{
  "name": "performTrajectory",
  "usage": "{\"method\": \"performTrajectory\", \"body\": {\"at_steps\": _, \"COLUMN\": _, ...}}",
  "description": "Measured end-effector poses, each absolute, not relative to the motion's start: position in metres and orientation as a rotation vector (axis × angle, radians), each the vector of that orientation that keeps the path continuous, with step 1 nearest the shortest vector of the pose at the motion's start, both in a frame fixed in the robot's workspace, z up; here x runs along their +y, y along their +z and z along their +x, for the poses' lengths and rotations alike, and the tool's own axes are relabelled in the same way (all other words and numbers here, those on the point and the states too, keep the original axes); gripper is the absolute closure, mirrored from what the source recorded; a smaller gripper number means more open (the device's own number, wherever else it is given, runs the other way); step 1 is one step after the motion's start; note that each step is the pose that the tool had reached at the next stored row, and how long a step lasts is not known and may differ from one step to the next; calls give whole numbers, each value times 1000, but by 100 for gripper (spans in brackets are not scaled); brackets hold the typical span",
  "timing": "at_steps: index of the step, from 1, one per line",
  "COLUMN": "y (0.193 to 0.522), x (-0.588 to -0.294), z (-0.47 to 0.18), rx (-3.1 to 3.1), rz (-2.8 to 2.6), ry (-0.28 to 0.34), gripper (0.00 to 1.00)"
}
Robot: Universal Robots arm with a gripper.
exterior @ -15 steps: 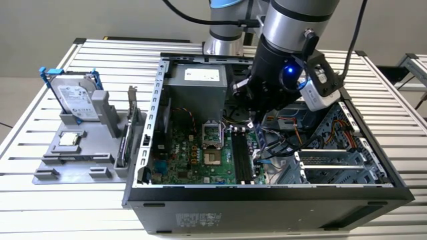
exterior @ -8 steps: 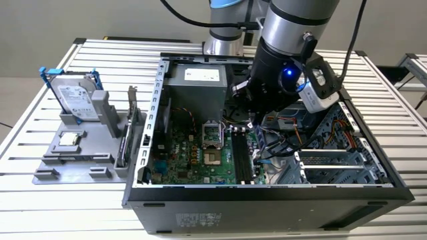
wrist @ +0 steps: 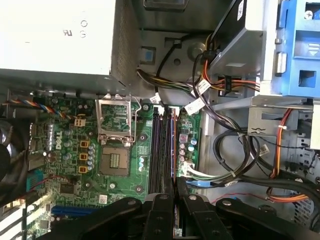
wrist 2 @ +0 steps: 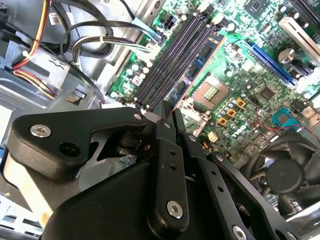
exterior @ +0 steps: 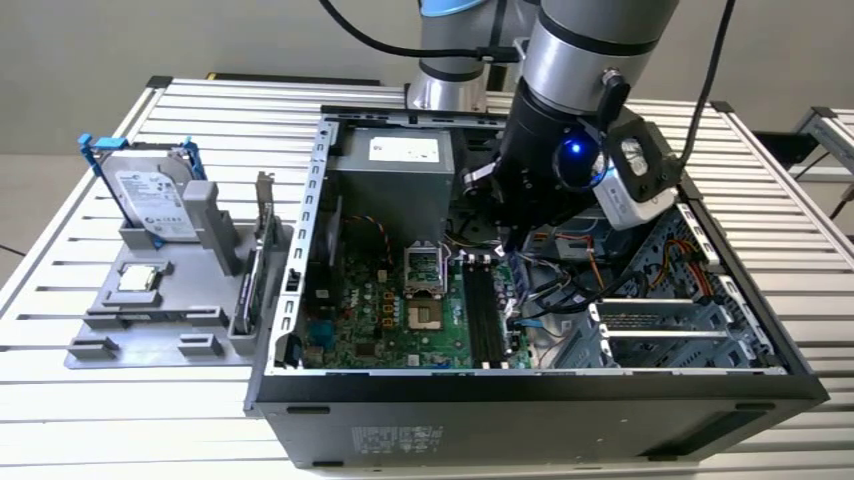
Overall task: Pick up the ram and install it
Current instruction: 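Insert the ram into the slot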
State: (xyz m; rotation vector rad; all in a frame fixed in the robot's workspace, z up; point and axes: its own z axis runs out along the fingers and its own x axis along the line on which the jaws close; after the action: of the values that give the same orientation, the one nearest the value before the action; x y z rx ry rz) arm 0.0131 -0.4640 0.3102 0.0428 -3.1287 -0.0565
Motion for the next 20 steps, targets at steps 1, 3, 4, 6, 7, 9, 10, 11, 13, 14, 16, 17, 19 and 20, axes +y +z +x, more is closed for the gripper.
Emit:
{"method": "performTrajectory", "body": {"at_steps": 1, "y": 309, "x": -464, "z": 13, "rx": -3129, "rz": 30, "ry": -56, "gripper": 100}}
{"method": "performTrajectory", "body": {"at_steps": 3, "y": 306, "x": -464, "z": 13, "rx": -3129, "rz": 12, "ry": -56, "gripper": 100}}
{"method": "performTrajectory", "body": {"at_steps": 4, "y": 305, "x": -464, "z": 13, "rx": -3129, "rz": 7, "ry": -54, "gripper": 100}}
{"method": "performTrajectory", "body": {"at_steps": 6, "y": 303, "x": -464, "z": 13, "rx": -3129, "rz": 5, "ry": -54, "gripper": 100}}
{"method": "performTrajectory", "body": {"at_steps": 7, "y": 302, "x": -464, "z": 13, "rx": -3130, "rz": 5, "ry": -51, "gripper": 100}}
{"method": "performTrajectory", "body": {"at_steps": 9, "y": 301, "x": -464, "z": 13, "rx": -3132, "rz": 5, "ry": -50, "gripper": 100}}
{"method": "performTrajectory", "body": {"at_steps": 10, "y": 301, "x": -464, "z": 13, "rx": -3132, "rz": 5, "ry": -49, "gripper": 100}}
{"method": "performTrajectory", "body": {"at_steps": 11, "y": 301, "x": -464, "z": 13, "rx": -3132, "rz": 5, "ry": -49, "gripper": 100}}
{"method": "performTrajectory", "body": {"at_steps": 13, "y": 300, "x": -464, "z": 13, "rx": -3132, "rz": 5, "ry": -50, "gripper": 100}}
{"method": "performTrajectory", "body": {"at_steps": 14, "y": 300, "x": -464, "z": 13, "rx": -3133, "rz": 5, "ry": -50, "gripper": 100}}
{"method": "performTrajectory", "body": {"at_steps": 16, "y": 300, "x": -464, "z": 13, "rx": -3132, "rz": 1, "ry": -50, "gripper": 100}}
{"method": "performTrajectory", "body": {"at_steps": 17, "y": 299, "x": -464, "z": 13, "rx": -3133, "rz": -2, "ry": -49, "gripper": 100}}
{"method": "performTrajectory", "body": {"at_steps": 19, "y": 298, "x": -464, "z": 13, "rx": -3133, "rz": -4, "ry": -47, "gripper": 100}}
{"method": "performTrajectory", "body": {"at_steps": 20, "y": 297, "x": -464, "z": 13, "rx": -3133, "rz": -4, "ry": -45, "gripper": 100}}
